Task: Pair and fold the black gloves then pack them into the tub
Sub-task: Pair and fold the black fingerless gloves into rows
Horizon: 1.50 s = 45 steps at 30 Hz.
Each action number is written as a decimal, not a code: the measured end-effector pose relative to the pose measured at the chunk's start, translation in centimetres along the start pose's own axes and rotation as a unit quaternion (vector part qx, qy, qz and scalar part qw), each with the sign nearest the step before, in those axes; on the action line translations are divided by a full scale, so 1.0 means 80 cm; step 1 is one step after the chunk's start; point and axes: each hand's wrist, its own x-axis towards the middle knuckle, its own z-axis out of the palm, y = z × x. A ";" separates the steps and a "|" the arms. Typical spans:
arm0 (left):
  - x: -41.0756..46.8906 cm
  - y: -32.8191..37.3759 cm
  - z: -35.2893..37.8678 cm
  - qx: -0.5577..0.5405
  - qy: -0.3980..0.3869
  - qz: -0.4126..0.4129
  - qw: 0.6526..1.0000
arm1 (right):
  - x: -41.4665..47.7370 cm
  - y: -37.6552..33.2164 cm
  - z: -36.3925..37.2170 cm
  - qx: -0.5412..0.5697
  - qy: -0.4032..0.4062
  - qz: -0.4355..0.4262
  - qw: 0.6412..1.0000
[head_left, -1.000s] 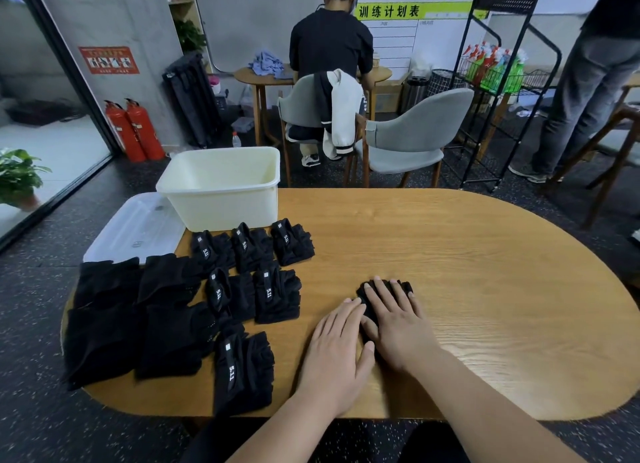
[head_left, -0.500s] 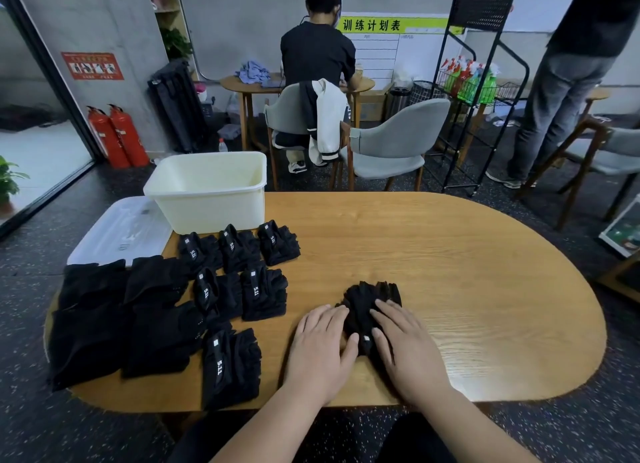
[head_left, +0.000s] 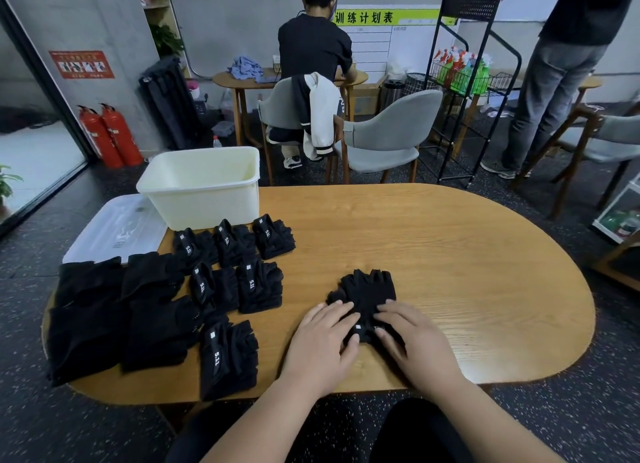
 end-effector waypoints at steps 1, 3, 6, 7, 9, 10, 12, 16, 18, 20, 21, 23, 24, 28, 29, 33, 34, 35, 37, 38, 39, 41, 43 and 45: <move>0.001 -0.001 0.001 -0.005 0.001 -0.001 1.000 | -0.004 0.002 -0.004 -0.001 0.007 -0.006 1.000; 0.002 -0.003 0.002 -0.009 0.002 -0.007 1.000 | -0.009 0.005 -0.009 -0.002 -0.021 -0.009 1.000; 0.002 -0.005 0.004 -0.021 -0.002 -0.025 0.999 | -0.013 0.006 -0.008 0.012 -0.074 0.023 0.997; 0.003 -0.005 0.003 -0.026 -0.003 -0.028 0.999 | -0.013 0.005 -0.008 0.016 -0.077 0.039 0.996; 0.003 -0.005 0.001 -0.040 -0.007 -0.033 0.999 | -0.012 0.006 -0.005 0.022 -0.061 0.048 0.997; 0.003 -0.005 -0.001 -0.046 -0.011 -0.034 0.998 | -0.012 0.007 -0.004 0.024 -0.051 0.043 0.998; 0.002 -0.005 -0.002 -0.049 -0.015 -0.034 0.998 | -0.012 0.008 -0.003 0.029 -0.039 0.043 0.998; 0.000 -0.008 -0.002 -0.054 -0.003 -0.028 0.998 | -0.011 0.009 -0.006 0.071 -0.012 0.071 0.995; 0.000 -0.010 0.002 -0.054 0.022 -0.018 0.998 | -0.012 0.005 -0.012 0.107 0.000 0.080 0.991; 0.001 -0.013 0.005 -0.063 0.048 -0.016 0.997 | -0.013 0.000 -0.018 0.118 -0.002 0.077 0.990; 0.001 -0.014 0.006 -0.070 0.059 -0.018 0.996 | -0.013 -0.002 -0.020 0.117 -0.009 0.079 0.990; 0.001 -0.014 0.004 -0.074 0.071 -0.029 0.994 | -0.014 -0.004 -0.023 0.101 -0.024 0.088 0.991; 0.002 -0.013 0.002 -0.075 0.074 -0.037 0.994 | -0.014 -0.004 -0.024 0.091 -0.028 0.095 0.991; 0.001 -0.013 -0.002 -0.101 0.083 -0.083 0.988 | -0.011 -0.006 -0.028 0.092 -0.057 0.118 0.987; 0.001 -0.013 -0.003 -0.110 0.078 -0.100 0.986 | -0.010 -0.006 -0.029 0.097 -0.067 0.120 0.986; 0.001 -0.013 -0.003 -0.136 0.063 -0.139 0.979 | -0.004 -0.006 -0.028 0.124 -0.053 0.162 0.978; 0.002 -0.013 -0.003 -0.144 0.066 -0.145 0.977 | -0.002 -0.006 -0.026 0.135 -0.047 0.185 0.972; 0.002 -0.012 -0.004 -0.151 0.070 -0.152 0.974 | 0.000 -0.006 -0.023 0.143 -0.042 0.204 0.968; 0.003 -0.011 -0.005 -0.163 0.078 -0.163 0.970 | 0.004 -0.007 -0.016 0.144 -0.034 0.225 0.963; 0.003 -0.011 -0.005 -0.167 0.080 -0.167 0.968 | 0.005 -0.008 -0.013 0.141 -0.027 0.231 0.962; 0.003 -0.011 -0.006 -0.170 0.079 -0.169 0.968 | 0.007 -0.011 -0.011 0.141 -0.021 0.240 0.960; 0.002 -0.009 -0.007 -0.158 0.083 -0.164 0.970 | 0.011 -0.016 -0.009 0.150 -0.009 0.259 0.954; 0.000 -0.006 -0.008 -0.131 0.086 -0.148 0.976 | 0.013 -0.022 -0.007 0.153 0.003 0.268 0.951; 0.001 -0.005 -0.007 -0.101 0.079 -0.130 0.983 | 0.013 -0.023 -0.003 0.132 0.023 0.264 0.955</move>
